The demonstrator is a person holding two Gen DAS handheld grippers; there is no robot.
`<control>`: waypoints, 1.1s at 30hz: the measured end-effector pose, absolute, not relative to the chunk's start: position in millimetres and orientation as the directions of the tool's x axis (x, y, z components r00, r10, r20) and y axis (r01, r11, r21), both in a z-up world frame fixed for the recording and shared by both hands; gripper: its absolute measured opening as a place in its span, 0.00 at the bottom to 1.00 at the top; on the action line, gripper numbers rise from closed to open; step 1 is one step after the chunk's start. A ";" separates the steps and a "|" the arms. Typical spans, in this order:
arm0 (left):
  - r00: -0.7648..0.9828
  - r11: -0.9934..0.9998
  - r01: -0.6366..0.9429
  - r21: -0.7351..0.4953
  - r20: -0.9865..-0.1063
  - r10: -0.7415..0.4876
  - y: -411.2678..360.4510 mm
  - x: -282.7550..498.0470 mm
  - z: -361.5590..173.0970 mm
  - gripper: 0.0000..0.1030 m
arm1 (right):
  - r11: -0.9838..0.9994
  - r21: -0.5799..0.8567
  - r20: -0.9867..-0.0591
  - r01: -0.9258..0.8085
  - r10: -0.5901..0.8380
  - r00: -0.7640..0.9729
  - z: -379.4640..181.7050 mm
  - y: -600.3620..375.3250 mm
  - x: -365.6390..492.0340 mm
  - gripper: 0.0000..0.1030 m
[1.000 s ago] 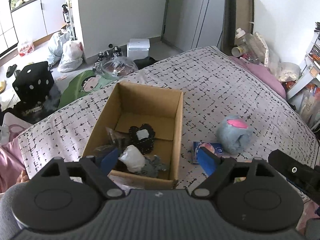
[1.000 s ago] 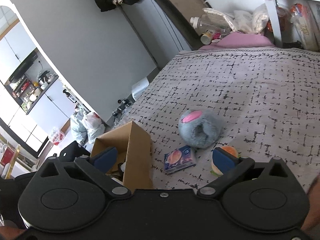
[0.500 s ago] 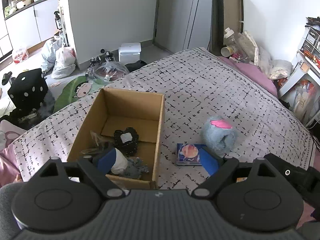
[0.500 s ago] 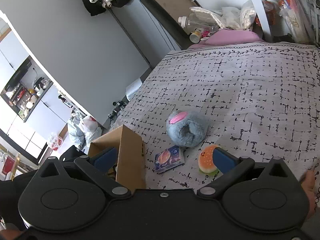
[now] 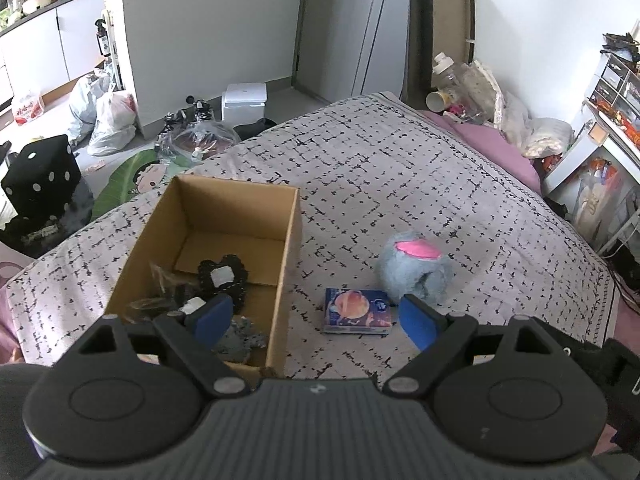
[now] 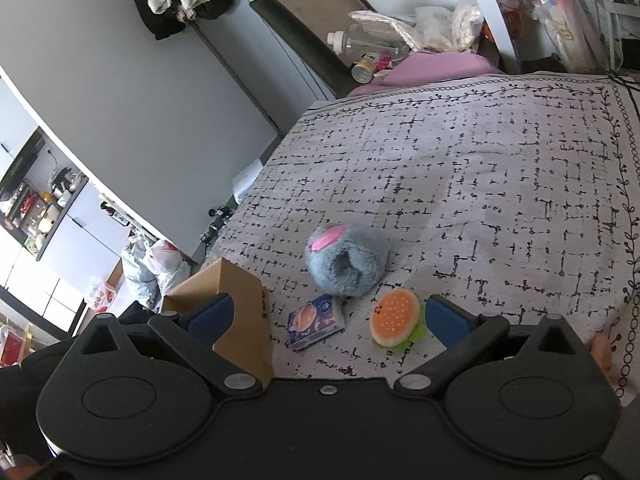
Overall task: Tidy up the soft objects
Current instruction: 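Grasp the blue tissue pack with the left tool while the right tool grasps the burger plush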
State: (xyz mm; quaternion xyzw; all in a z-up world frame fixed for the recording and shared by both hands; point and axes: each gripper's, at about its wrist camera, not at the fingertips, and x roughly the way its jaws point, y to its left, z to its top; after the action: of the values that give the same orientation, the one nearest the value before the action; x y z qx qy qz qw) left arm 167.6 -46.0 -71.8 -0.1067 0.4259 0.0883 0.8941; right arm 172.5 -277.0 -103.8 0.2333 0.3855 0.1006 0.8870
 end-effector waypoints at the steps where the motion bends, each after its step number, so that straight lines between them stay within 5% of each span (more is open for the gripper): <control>1: 0.621 0.962 -0.247 -0.118 -0.781 0.064 -46.8 168.6 -72.9 0.87 | 0.871 0.491 -0.640 0.008 0.354 0.682 -104.6 -278.3 173.2 1.00; 21: 0.612 0.960 -0.205 -0.192 -0.790 -0.027 -55.7 192.2 -103.9 0.84 | 0.833 0.541 -0.674 0.118 0.346 0.653 -128.1 -302.2 194.4 0.99; 33: 0.577 0.966 -0.147 -0.214 -0.812 -0.093 -68.6 217.3 -131.2 0.80 | 0.773 0.583 -0.720 0.252 0.347 0.602 -159.0 -311.8 211.8 0.88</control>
State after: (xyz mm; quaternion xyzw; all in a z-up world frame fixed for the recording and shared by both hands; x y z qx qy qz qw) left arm 217.3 -68.6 -131.2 -0.1302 0.4598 0.0154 0.8783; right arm 211.8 -311.8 -159.0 0.3359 0.4453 0.0286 0.8295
